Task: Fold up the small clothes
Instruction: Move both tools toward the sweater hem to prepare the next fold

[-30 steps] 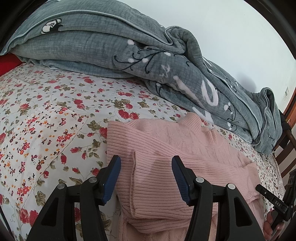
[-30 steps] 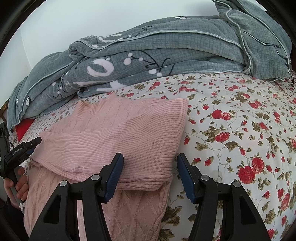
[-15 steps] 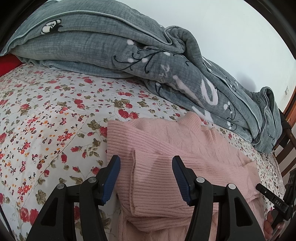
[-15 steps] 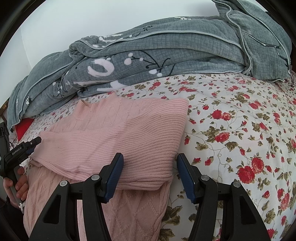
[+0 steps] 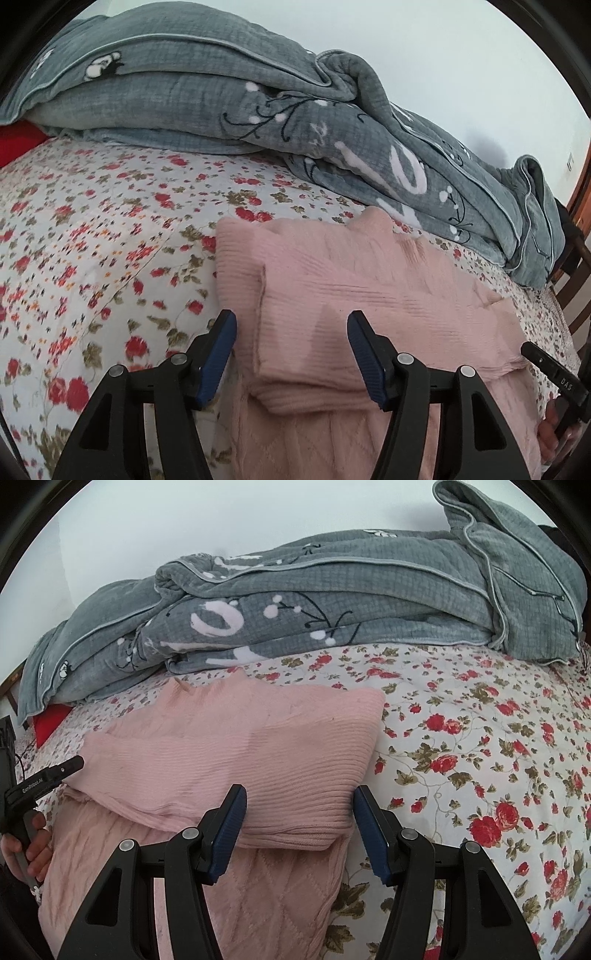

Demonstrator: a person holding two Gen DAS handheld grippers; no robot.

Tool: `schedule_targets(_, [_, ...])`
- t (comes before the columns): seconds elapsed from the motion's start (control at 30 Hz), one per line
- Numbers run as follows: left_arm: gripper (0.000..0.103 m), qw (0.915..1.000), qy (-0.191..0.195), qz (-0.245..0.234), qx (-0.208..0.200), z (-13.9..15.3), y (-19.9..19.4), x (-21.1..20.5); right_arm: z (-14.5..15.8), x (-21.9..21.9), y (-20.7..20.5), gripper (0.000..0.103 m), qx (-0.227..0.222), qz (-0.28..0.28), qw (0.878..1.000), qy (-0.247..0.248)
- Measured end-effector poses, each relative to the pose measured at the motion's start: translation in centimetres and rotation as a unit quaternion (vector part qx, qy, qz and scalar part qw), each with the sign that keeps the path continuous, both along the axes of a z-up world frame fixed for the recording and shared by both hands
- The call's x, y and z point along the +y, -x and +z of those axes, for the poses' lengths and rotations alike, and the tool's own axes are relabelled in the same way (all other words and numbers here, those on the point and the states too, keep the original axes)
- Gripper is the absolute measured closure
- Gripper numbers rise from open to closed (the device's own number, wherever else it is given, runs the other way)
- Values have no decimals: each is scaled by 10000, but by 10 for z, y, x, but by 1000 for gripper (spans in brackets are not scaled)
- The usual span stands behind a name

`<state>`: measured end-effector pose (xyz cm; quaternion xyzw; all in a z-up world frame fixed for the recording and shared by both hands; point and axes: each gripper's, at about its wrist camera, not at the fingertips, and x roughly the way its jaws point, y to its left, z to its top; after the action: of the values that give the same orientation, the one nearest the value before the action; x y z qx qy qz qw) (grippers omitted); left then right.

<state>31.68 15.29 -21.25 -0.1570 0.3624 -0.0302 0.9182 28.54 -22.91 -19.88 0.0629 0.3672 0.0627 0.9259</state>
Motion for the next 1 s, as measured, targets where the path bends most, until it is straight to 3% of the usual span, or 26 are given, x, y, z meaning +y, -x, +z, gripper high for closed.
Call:
schedule_targets(0.43, [43,9999,-43,-51,121,-6,56,-6,24,39,62,43,-828,509,9909,933])
schedule_targets(0.87, [43,9982,-534,-261,-80,-4,141,-31,15,29,158,43,-581,336,9957,637])
schedule_targets(1.0, [42,9982,-430,-381,-140,-2,163,-34,18,19,184,43,-477,267,9972,501])
